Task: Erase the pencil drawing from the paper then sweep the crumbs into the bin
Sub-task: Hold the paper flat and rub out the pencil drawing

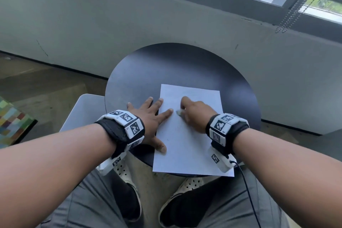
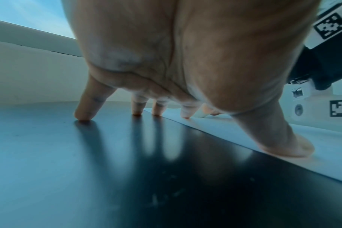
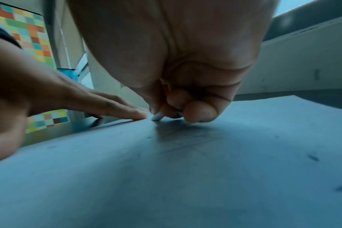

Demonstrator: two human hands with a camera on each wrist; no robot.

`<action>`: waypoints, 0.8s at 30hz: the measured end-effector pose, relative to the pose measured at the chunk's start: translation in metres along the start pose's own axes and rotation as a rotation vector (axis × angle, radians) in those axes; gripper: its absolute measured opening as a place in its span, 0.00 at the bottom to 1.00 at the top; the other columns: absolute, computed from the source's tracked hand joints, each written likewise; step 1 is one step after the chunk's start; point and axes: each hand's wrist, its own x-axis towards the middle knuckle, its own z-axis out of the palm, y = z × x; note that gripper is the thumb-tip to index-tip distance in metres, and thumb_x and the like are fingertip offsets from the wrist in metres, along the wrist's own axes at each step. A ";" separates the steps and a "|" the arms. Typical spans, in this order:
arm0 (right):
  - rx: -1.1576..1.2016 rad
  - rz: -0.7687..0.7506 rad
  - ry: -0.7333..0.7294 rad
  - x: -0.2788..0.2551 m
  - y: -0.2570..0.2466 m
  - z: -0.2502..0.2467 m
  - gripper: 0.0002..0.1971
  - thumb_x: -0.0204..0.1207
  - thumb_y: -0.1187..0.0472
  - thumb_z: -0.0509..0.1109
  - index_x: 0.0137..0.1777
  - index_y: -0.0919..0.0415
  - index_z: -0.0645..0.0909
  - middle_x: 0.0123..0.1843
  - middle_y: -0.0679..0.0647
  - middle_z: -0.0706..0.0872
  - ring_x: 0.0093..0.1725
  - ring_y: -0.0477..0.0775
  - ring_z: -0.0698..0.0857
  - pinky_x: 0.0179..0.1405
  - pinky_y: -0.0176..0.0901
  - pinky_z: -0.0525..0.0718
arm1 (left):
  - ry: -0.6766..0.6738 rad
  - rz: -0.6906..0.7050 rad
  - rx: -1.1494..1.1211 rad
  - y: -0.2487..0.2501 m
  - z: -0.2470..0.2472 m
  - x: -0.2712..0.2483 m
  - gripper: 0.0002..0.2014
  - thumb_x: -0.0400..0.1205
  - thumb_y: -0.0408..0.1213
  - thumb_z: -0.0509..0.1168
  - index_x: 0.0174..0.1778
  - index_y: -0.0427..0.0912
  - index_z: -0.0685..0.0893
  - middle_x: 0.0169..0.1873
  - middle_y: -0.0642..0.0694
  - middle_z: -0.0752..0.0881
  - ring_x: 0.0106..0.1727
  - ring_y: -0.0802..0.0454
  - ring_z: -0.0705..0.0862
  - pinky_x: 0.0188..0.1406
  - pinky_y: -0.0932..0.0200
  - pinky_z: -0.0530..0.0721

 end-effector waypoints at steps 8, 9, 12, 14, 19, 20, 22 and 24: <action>-0.075 -0.339 -0.235 -0.032 -0.006 0.018 0.07 0.85 0.51 0.60 0.57 0.52 0.71 0.46 0.53 0.82 0.45 0.60 0.79 0.47 0.53 0.81 | -0.012 -0.003 0.019 0.003 -0.004 0.001 0.66 0.57 0.83 0.66 0.83 0.65 0.33 0.86 0.52 0.33 0.86 0.42 0.35 0.70 0.15 0.61; -0.039 -0.275 -0.174 -0.024 -0.003 0.014 0.09 0.85 0.48 0.60 0.57 0.52 0.71 0.48 0.56 0.84 0.47 0.62 0.81 0.49 0.53 0.81 | -0.008 -0.003 0.021 0.003 -0.003 0.001 0.66 0.57 0.83 0.66 0.83 0.65 0.33 0.86 0.52 0.33 0.86 0.42 0.35 0.70 0.15 0.62; 0.094 -0.014 -0.022 -0.001 0.006 0.002 0.13 0.85 0.46 0.61 0.58 0.55 0.70 0.51 0.63 0.83 0.50 0.66 0.83 0.50 0.52 0.81 | -0.003 -0.008 0.022 0.002 -0.002 0.001 0.66 0.58 0.83 0.65 0.82 0.66 0.33 0.86 0.52 0.34 0.86 0.41 0.36 0.69 0.15 0.62; 0.094 -0.031 -0.015 -0.004 0.003 0.004 0.12 0.86 0.47 0.59 0.57 0.55 0.68 0.49 0.62 0.82 0.48 0.66 0.82 0.50 0.54 0.81 | -0.006 -0.008 0.022 0.000 -0.003 0.001 0.65 0.57 0.83 0.65 0.82 0.68 0.32 0.86 0.51 0.34 0.86 0.41 0.36 0.69 0.14 0.62; -0.035 -0.337 -0.279 -0.045 -0.014 0.023 0.06 0.85 0.54 0.60 0.58 0.53 0.70 0.49 0.58 0.84 0.46 0.63 0.80 0.49 0.56 0.82 | -0.004 0.005 0.018 0.004 -0.004 0.003 0.60 0.57 0.82 0.67 0.76 0.79 0.34 0.86 0.49 0.34 0.86 0.38 0.36 0.67 0.14 0.63; -0.040 -0.323 -0.257 -0.042 -0.011 0.022 0.06 0.85 0.54 0.61 0.58 0.53 0.70 0.50 0.59 0.85 0.47 0.63 0.81 0.50 0.56 0.83 | -0.006 0.005 0.022 0.005 -0.004 0.002 0.59 0.57 0.82 0.67 0.76 0.80 0.34 0.86 0.48 0.35 0.86 0.37 0.36 0.67 0.14 0.64; 0.049 -0.140 -0.126 -0.027 0.000 0.014 0.08 0.84 0.51 0.60 0.58 0.52 0.70 0.51 0.61 0.85 0.48 0.65 0.83 0.51 0.55 0.83 | 0.003 0.006 0.024 0.008 -0.004 0.003 0.59 0.57 0.82 0.67 0.76 0.80 0.35 0.86 0.47 0.35 0.86 0.36 0.37 0.66 0.14 0.65; 0.139 0.056 -0.008 -0.013 0.012 0.006 0.10 0.85 0.48 0.59 0.56 0.54 0.69 0.49 0.61 0.84 0.47 0.66 0.83 0.51 0.56 0.83 | 0.008 -0.003 0.036 0.009 -0.003 0.004 0.60 0.57 0.83 0.65 0.76 0.79 0.33 0.86 0.48 0.36 0.86 0.36 0.37 0.66 0.15 0.66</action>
